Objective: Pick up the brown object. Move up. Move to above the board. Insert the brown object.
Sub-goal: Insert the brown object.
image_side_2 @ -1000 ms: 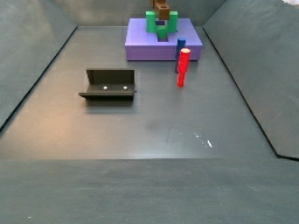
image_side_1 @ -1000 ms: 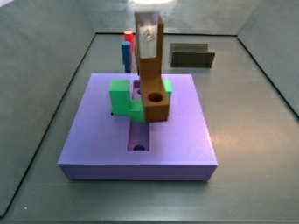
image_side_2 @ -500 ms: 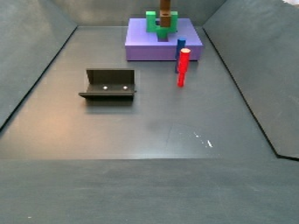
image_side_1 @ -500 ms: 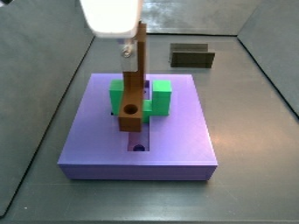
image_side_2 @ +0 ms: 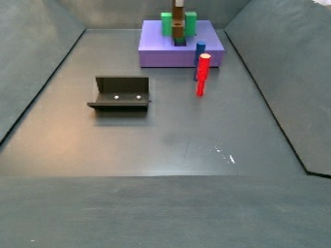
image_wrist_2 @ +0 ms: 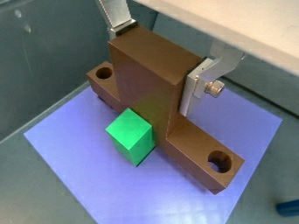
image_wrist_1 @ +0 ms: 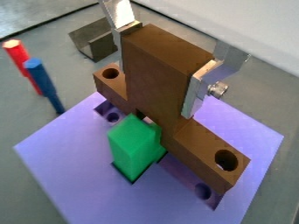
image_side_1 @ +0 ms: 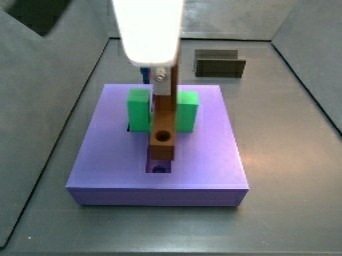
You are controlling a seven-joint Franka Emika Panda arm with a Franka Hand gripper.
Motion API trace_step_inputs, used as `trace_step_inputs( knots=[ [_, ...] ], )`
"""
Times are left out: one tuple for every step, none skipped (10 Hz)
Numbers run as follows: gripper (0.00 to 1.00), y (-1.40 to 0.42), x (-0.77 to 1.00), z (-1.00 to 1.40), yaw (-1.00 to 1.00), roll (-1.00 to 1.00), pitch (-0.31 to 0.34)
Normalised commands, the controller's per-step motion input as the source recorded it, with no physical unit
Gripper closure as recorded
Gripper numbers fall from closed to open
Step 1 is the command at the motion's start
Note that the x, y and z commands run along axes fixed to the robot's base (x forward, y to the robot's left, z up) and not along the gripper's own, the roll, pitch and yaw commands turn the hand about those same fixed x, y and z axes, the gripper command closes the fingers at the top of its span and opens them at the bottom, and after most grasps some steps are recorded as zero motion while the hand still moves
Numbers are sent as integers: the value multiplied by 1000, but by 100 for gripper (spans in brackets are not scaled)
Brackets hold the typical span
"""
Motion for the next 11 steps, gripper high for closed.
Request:
trace_step_inputs(
  knots=[
    [100, -11, 0, -231, 0, 207, 0],
    [100, 0, -111, -231, -37, 199, 0],
    [100, 0, -263, -217, -117, 167, 0],
    [100, 0, -323, -171, -160, 134, 0],
    [100, -9, -291, -146, -146, 106, 0],
    [100, -89, -137, -111, -71, 53, 0],
    [100, -29, -31, -223, -37, 0, -13],
    [100, -29, 0, -254, -26, -11, -34],
    [100, -60, 0, -271, -14, 0, -29],
    [100, -23, 0, -297, -20, 0, -9],
    [100, 0, -29, -260, -26, 0, -3]
  ],
)
